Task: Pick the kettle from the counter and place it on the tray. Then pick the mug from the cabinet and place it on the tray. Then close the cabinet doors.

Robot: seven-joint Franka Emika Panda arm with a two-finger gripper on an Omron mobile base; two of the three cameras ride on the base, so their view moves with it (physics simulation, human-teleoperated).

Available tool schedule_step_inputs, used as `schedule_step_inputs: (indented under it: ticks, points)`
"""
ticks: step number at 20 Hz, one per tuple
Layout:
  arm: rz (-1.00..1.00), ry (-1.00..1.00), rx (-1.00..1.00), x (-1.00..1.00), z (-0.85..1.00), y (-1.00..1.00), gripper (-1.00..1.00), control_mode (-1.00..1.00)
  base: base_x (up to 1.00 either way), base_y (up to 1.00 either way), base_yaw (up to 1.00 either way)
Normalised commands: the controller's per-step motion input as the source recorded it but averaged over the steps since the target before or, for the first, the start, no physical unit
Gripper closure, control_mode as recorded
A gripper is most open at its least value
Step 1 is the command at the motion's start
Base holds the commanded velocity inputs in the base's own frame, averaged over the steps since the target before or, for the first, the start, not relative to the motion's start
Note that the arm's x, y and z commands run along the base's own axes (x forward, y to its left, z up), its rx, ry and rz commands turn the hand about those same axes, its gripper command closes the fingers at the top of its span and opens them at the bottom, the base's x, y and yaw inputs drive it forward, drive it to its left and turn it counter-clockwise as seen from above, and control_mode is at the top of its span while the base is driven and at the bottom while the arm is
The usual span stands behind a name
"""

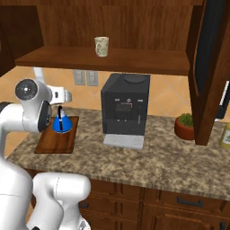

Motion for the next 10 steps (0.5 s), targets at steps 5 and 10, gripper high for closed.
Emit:
schedule_step_inputs:
  ticks: [5,10]
  points:
    - [-0.01,0.02,-0.01,0.00,0.00,0.00,-1.00,-1.00,0.00,0.00,0.00]
    - [-0.17,0.03,0.00,-0.05,0.51,-0.30,-1.00,-1.00,0.00,0.00,0.00]
